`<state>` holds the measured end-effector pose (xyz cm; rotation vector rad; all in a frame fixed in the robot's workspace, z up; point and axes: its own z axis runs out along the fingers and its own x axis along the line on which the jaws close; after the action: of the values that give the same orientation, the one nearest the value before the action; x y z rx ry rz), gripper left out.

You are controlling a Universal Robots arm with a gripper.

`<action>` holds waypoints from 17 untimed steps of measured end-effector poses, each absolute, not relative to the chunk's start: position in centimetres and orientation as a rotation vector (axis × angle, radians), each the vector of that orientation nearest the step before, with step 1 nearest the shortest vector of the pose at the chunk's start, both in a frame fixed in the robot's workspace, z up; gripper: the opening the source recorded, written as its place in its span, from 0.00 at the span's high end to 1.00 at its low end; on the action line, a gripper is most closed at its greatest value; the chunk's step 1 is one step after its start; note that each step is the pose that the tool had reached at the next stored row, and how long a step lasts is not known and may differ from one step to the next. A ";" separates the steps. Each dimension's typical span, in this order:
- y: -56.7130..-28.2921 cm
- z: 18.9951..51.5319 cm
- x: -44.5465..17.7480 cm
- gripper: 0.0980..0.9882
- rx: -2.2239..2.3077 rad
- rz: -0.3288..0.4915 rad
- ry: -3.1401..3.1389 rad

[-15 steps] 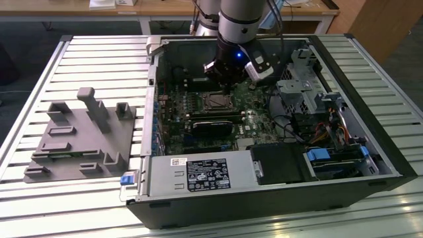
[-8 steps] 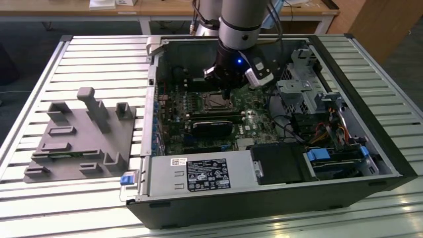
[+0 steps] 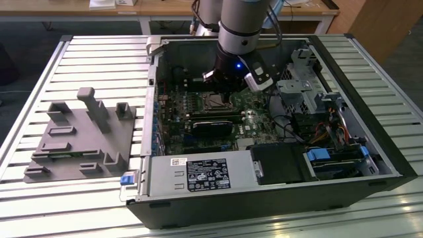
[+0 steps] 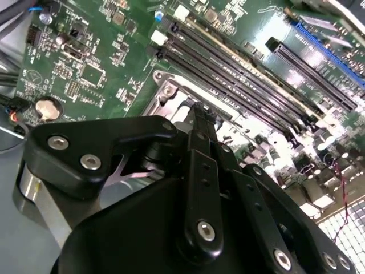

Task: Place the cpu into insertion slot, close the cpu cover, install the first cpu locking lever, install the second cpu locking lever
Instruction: 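Install the second cpu locking lever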

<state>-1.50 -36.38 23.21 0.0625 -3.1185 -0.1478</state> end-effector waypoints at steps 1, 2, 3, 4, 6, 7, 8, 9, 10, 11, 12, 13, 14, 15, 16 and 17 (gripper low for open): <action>-36.4 23.2 -1.7 0.99 0.063 -0.148 -3.118; -36.4 23.1 -2.0 0.99 0.063 -0.148 -3.118; -36.4 23.1 -2.2 0.99 0.063 -0.148 -3.118; -36.5 23.1 -2.3 0.99 0.063 -0.147 -3.118; -37.0 23.0 -2.3 0.99 0.062 -0.148 -3.118; -37.2 23.0 -2.3 0.99 0.061 -0.148 -3.118; -37.4 23.0 -2.4 0.99 0.061 -0.149 -3.118; -37.5 22.9 -2.5 0.99 0.061 -0.150 -3.118; -37.6 22.9 -2.7 0.99 0.061 -0.151 -3.117; -37.7 22.9 -3.1 0.99 0.061 -0.151 -3.117; -37.7 22.9 -3.5 0.99 0.061 -0.152 -3.117; -37.8 22.8 -3.9 0.99 0.061 -0.153 -3.117; -37.8 22.8 -4.3 0.99 0.061 -0.154 -3.117; -37.9 22.8 -4.6 0.99 0.061 -0.155 -3.117; -37.9 22.7 -4.7 0.99 0.061 -0.156 -3.117; -37.9 22.7 -4.8 0.99 0.061 -0.160 -3.117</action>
<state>-4.75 -37.91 22.67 0.0611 -3.1171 -0.1599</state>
